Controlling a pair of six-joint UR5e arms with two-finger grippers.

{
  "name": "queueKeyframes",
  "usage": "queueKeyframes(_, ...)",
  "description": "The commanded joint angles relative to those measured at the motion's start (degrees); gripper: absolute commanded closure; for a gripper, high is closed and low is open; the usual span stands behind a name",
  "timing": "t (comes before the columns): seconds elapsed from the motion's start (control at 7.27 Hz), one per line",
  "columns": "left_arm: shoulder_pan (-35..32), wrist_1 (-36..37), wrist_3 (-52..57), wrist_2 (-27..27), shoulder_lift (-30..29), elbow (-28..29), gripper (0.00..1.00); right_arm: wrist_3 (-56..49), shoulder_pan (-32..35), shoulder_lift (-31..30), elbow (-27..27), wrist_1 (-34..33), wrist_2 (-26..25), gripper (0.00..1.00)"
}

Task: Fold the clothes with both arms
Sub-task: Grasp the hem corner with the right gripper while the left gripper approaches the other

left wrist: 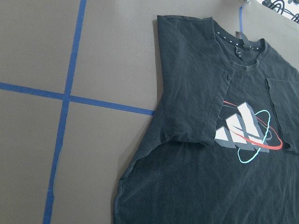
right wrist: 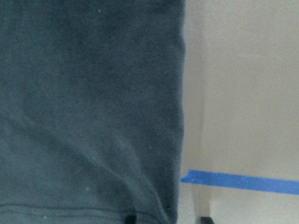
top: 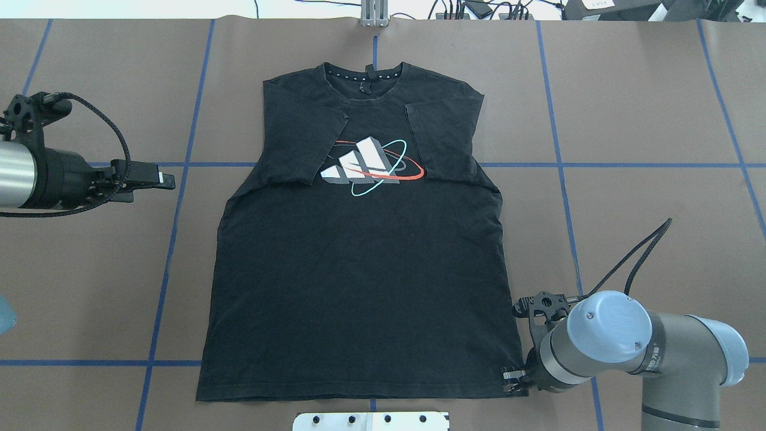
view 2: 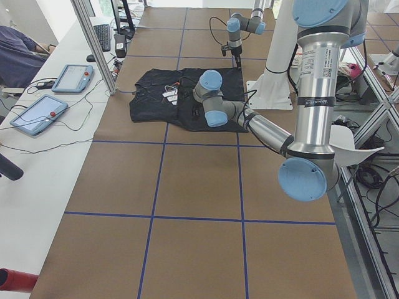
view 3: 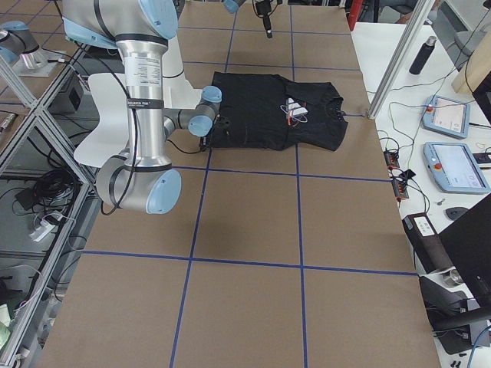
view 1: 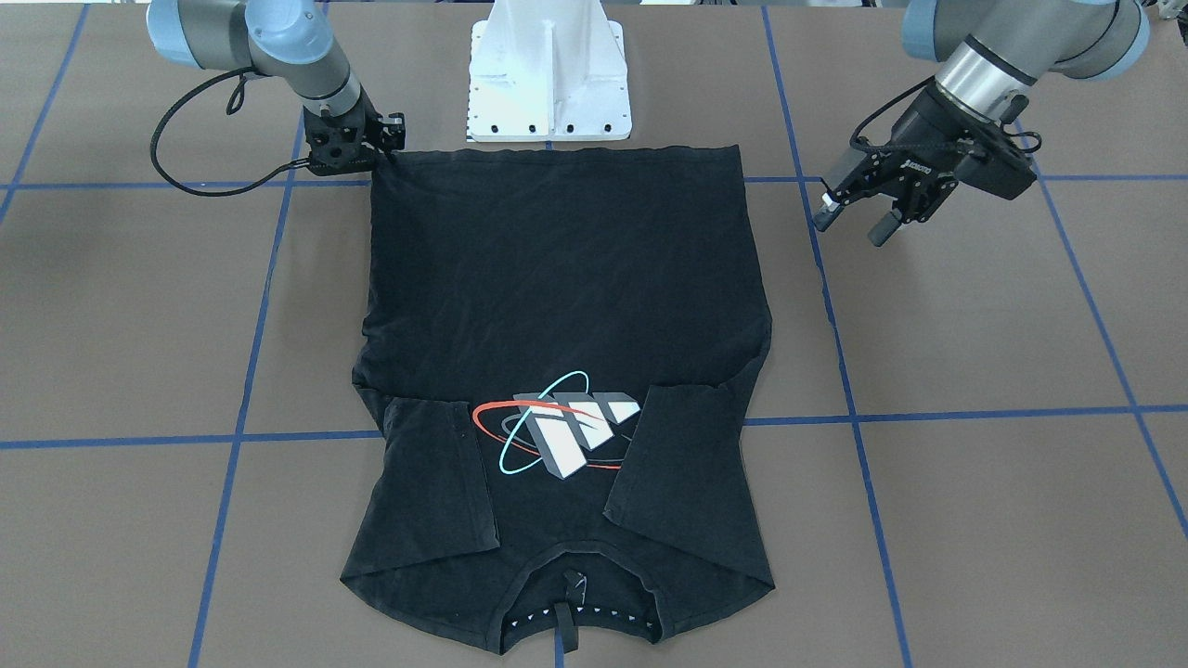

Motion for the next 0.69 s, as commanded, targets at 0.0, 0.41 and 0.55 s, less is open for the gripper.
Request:
queueKeyframes(0.0, 0.0, 0.0, 0.0, -0.1, -0.1, 0.0, 0.01, 0.0, 0.0, 0.4, 0.0, 0.0, 0.1, 0.84)
queueKeyframes(0.41, 0.1, 0.1, -0.1, -0.1, -0.1, 0.1, 0.01, -0.1, 0.2, 0.4, 0.4, 0.0, 0.6, 1.00)
queueKeyframes(0.55, 0.1, 0.0, 0.0, -0.1, 0.0, 0.1, 0.01, 0.0, 1.0, 0.4, 0.7, 0.0, 1.1, 1.00)
